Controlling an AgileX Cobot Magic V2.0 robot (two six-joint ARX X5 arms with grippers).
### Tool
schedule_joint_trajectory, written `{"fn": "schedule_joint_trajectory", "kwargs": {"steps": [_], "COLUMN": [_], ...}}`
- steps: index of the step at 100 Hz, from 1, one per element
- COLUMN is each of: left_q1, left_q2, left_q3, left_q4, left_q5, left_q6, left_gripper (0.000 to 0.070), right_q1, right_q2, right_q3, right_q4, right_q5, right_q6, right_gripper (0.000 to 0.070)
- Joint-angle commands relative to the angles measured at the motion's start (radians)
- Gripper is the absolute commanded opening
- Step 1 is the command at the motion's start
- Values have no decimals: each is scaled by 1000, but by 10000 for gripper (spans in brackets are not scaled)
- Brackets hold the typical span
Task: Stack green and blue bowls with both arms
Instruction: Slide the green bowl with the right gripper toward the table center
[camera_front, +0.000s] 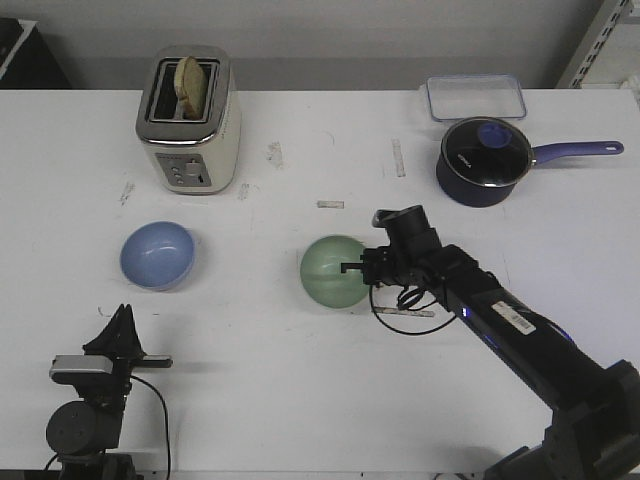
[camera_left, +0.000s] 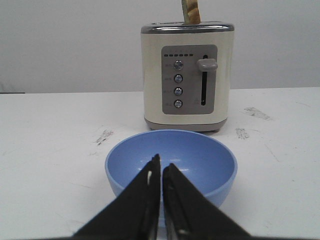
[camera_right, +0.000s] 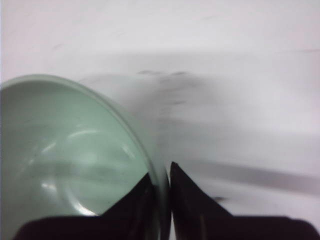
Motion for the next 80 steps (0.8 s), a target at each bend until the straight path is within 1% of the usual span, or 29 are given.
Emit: {"fn": "schedule_joint_trajectory", "kwargs": {"steps": [1, 12, 18, 73, 80], "left_q1": [1, 1, 1, 1, 1], "left_q2": [-2, -2, -2, -2, -2], "left_q3": [-21, -21, -21, -21, -21], "left_q4": [11, 11, 11, 11, 11], "left_q5": [0, 0, 0, 0, 0], "left_q6": [8, 8, 8, 8, 8], "left_gripper": [2, 2, 2, 2, 1], "right_q1": [29, 50, 55, 58, 58], "right_q2": [33, 49, 52, 83, 83], "right_q3": [16, 16, 16, 16, 16], "right_q4": [21, 30, 30, 21, 21], "right_q5": [21, 68, 77, 76, 76], "right_q6": [56, 79, 78, 79, 79], "right_gripper": [1, 1, 1, 16, 43]}}
